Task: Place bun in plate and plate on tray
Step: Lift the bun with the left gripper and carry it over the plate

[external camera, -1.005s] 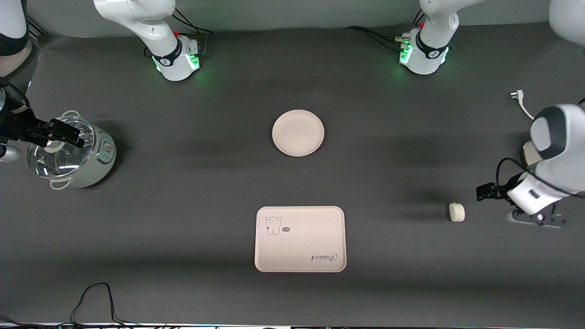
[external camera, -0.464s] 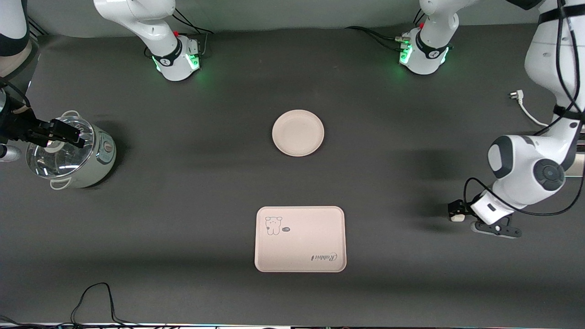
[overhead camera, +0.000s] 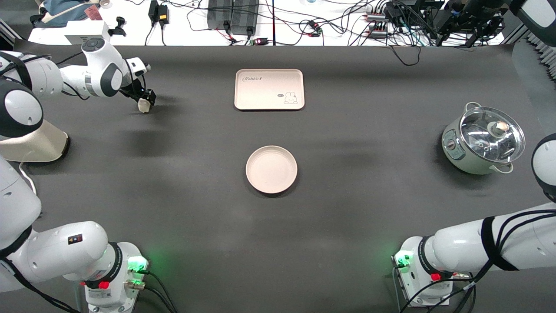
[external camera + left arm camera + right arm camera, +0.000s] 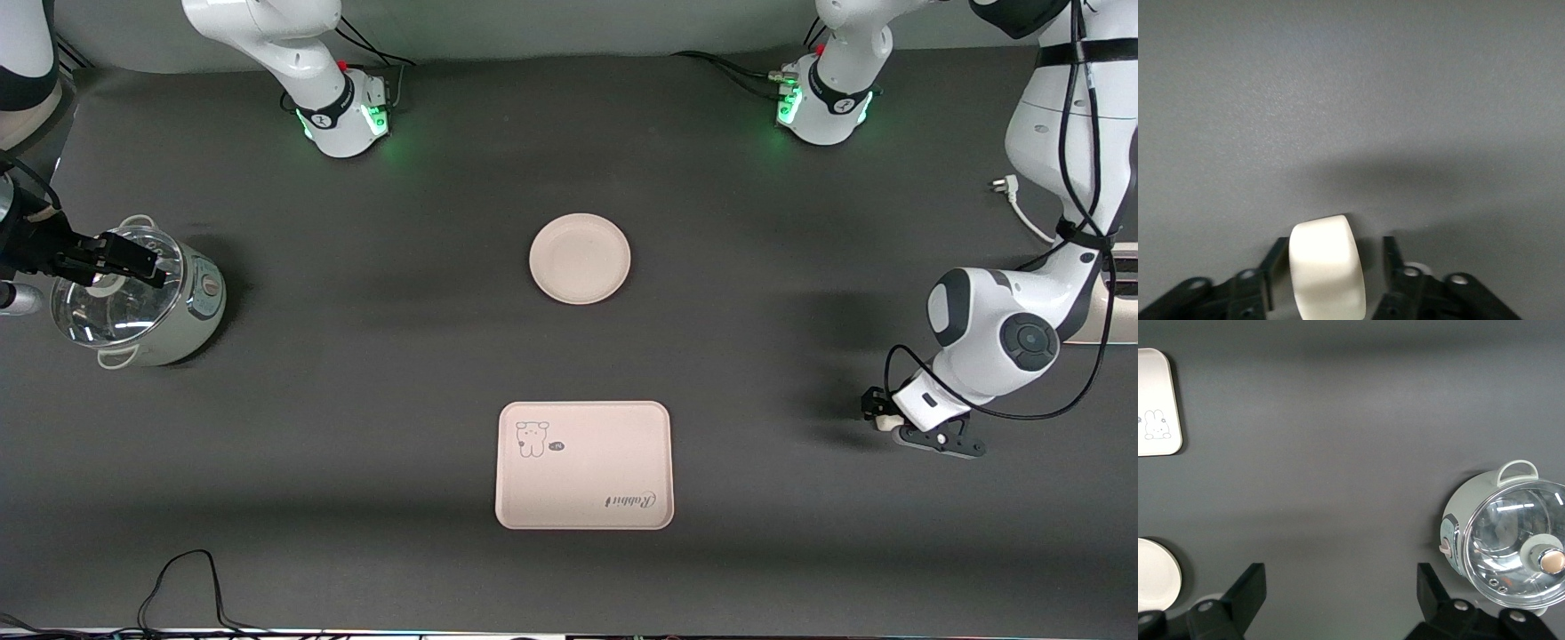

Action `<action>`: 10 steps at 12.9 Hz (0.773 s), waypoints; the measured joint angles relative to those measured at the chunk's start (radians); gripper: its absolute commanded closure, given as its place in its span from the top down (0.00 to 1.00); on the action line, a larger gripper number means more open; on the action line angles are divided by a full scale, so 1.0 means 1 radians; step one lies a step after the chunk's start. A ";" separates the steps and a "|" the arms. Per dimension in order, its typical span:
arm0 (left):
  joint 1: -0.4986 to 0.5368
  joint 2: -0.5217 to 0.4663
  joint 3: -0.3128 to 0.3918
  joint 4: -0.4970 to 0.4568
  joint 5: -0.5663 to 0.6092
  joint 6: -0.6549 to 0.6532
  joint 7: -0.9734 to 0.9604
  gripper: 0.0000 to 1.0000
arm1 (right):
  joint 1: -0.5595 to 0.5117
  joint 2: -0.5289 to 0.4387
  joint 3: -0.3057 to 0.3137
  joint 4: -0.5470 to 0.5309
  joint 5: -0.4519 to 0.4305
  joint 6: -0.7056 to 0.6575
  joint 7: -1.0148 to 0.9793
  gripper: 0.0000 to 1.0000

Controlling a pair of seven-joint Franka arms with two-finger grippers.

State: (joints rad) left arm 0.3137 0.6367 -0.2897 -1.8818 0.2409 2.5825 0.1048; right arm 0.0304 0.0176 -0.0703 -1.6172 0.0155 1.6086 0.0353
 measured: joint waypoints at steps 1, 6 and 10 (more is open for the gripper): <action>-0.002 0.000 0.001 -0.002 0.007 0.000 -0.007 0.43 | 0.000 0.000 0.000 -0.001 0.000 0.000 0.000 1.00; -0.003 -0.002 0.002 0.000 0.012 0.000 -0.024 0.37 | 0.000 0.000 0.000 -0.002 0.000 0.000 0.000 1.00; -0.005 -0.033 -0.004 0.025 0.013 -0.056 -0.072 0.37 | 0.000 0.000 0.000 -0.003 0.000 0.000 0.000 1.00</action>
State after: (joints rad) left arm 0.3087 0.6037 -0.2932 -1.8564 0.2538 2.5269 0.0325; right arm 0.0303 0.0176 -0.0703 -1.6202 0.0155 1.6086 0.0353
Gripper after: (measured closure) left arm 0.630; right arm 0.000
